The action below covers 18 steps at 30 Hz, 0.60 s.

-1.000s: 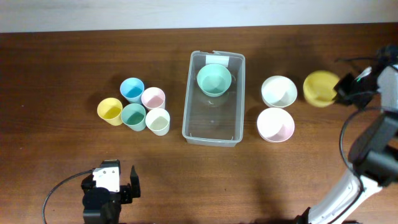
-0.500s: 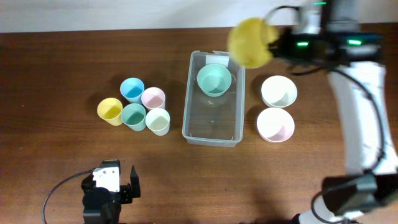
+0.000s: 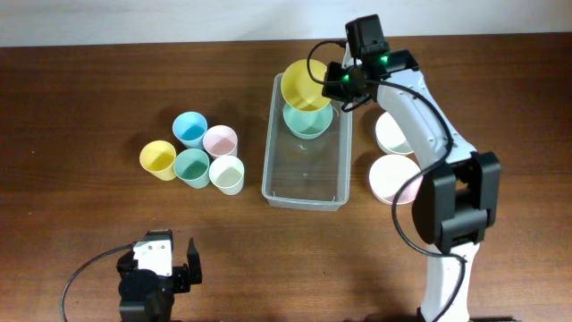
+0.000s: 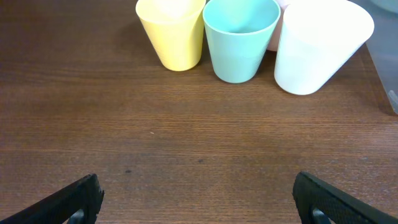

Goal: Pack container
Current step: 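Carry the yellow bowl and stack it into the green bowl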

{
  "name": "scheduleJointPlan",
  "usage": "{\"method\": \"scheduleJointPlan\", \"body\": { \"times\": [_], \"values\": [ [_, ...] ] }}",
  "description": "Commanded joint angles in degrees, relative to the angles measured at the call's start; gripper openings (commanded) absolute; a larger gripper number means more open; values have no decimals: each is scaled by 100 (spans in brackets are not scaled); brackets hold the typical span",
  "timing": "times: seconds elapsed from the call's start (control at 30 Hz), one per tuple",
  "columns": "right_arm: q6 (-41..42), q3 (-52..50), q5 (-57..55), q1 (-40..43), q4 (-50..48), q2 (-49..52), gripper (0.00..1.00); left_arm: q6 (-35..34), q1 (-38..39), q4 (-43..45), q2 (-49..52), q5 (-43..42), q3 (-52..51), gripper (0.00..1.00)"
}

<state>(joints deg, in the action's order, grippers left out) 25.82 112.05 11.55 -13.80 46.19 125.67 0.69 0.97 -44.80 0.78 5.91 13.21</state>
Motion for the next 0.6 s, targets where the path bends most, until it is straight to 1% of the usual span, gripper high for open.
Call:
{"method": "scheduleJointPlan", "body": {
  "times": [0.0, 0.13, 0.2, 0.23, 0.33, 0.37, 0.4, 0.43, 0.47, 0.57],
  "values": [
    [125, -13, -11, 22, -114, 247, 4, 111, 26, 13, -48, -57, -48, 100],
    [-31, 7, 507, 24, -153, 264, 5, 111, 26, 13, -48, -57, -48, 100],
    [-94, 83, 726, 72, 17, 201, 13, 111, 26, 15, -48, -57, -48, 100],
    [-92, 136, 756, 98, 157, 164, 13, 111, 26, 13, -48, -57, -48, 100],
    [-92, 415, 748, 286, 817, -35, 14, 114, 26, 13, -48, -57, -48, 100],
    [-92, 509, 748, 367, 1005, -101, 16, 111, 26, 13, -48, -57, -48, 100],
    [-94, 625, 750, 470, 1222, -181, 21, 111, 26, 13, -48, -57, -48, 100],
    [-94, 737, 750, 568, 1429, -258, 23, 111, 26, 13, -48, -57, -48, 100],
    [-188, 981, 752, 785, 1827, -404, 23, 114, 26, 13, -48, -57, -48, 100],
    [-481, 1259, 706, 1261, 2326, -715, 23, 111, 26, 13, -48, -57, -48, 100]
  ]
}}
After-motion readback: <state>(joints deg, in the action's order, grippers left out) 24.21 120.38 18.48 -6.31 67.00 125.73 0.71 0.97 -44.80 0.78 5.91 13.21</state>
